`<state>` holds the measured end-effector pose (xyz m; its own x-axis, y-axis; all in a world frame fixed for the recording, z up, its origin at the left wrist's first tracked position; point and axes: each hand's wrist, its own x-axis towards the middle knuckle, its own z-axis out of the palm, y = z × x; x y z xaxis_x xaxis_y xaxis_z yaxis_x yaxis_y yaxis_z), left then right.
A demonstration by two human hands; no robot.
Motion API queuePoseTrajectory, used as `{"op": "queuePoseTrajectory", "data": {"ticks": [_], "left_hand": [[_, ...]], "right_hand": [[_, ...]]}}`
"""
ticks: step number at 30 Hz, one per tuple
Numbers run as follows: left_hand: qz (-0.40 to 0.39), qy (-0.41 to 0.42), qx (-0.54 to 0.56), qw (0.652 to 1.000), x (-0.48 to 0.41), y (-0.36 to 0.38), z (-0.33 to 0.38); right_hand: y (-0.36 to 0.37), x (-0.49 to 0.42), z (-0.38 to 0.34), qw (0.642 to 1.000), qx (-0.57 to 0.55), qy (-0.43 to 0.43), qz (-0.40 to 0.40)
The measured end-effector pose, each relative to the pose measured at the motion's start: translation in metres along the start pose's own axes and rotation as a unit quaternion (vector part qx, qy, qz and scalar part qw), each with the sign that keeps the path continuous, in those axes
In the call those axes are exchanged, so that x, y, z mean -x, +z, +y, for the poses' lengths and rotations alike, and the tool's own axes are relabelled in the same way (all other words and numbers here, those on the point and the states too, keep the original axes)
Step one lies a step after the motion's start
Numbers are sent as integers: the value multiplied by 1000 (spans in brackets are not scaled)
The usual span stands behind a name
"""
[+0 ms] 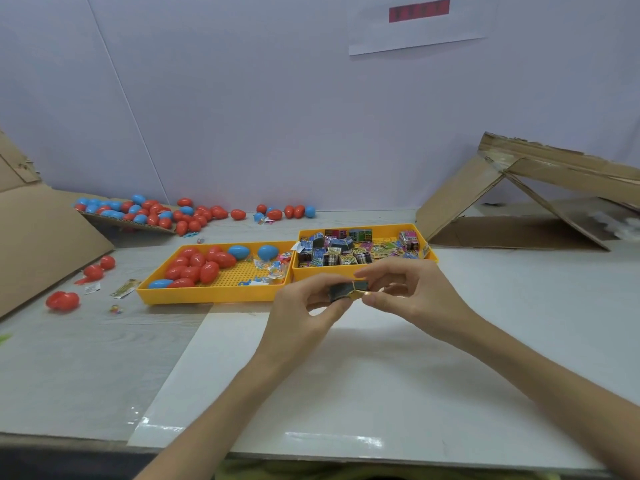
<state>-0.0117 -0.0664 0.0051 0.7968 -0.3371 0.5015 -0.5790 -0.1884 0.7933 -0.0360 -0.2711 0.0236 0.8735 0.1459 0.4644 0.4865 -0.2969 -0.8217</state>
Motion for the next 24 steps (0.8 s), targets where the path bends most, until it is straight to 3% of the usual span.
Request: {"op": "queuePoseTrajectory", "data": {"ticks": [6, 24], "left_hand": [[-3, 14, 2, 1000, 0, -1, 1], [-3, 16, 9, 1000, 1, 1, 4]], "right_hand": [[-1, 1, -1, 999, 19, -37, 8], [-1, 0, 2, 998, -47, -37, 21]]}}
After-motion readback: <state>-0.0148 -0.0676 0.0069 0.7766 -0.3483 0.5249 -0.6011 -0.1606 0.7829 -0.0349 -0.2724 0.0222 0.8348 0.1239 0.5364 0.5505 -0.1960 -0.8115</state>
